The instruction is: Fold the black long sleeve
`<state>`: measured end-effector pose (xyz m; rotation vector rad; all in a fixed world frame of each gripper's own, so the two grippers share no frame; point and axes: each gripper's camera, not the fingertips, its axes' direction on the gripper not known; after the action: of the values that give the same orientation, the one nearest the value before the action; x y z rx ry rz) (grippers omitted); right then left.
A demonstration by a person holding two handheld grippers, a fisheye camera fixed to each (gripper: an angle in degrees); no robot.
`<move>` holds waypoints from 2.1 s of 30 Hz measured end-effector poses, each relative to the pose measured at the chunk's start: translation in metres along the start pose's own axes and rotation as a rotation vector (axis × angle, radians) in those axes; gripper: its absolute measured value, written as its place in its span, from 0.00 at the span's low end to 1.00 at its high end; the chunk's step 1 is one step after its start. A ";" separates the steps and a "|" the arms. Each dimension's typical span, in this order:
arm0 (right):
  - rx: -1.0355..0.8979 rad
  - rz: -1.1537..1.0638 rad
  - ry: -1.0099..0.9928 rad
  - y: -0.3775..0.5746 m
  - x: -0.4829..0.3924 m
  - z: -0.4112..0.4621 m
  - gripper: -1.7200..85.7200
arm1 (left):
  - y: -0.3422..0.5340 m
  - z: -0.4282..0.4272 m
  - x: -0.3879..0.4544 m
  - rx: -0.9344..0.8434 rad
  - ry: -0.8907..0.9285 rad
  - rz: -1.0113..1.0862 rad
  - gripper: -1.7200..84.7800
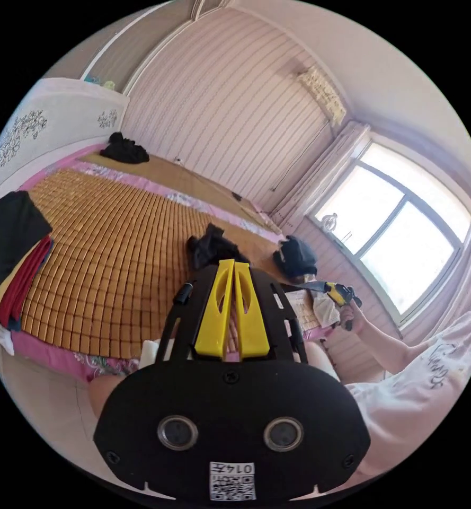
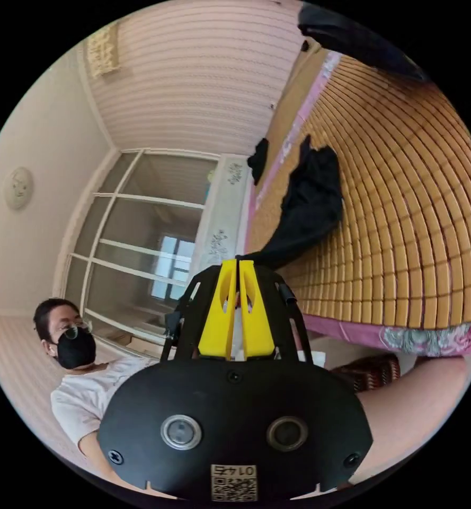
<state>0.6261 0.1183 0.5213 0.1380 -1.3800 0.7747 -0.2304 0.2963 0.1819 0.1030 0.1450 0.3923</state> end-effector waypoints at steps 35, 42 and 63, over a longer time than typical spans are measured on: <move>0.397 -0.778 0.389 -0.056 -0.418 0.085 0.02 | -0.307 -0.158 0.225 0.502 -0.300 0.440 0.01; 0.367 -1.022 0.382 -0.040 -0.404 0.105 0.02 | -0.284 -0.152 0.199 0.509 -0.235 0.463 0.01; -0.425 -0.022 0.742 0.045 0.109 0.283 0.02 | 0.075 0.105 -0.135 -0.511 -0.314 -0.147 0.01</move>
<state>0.3663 0.0499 0.6683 -0.4312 -0.7983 0.4242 -0.3649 0.3059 0.3108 -0.3475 -0.2578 0.2525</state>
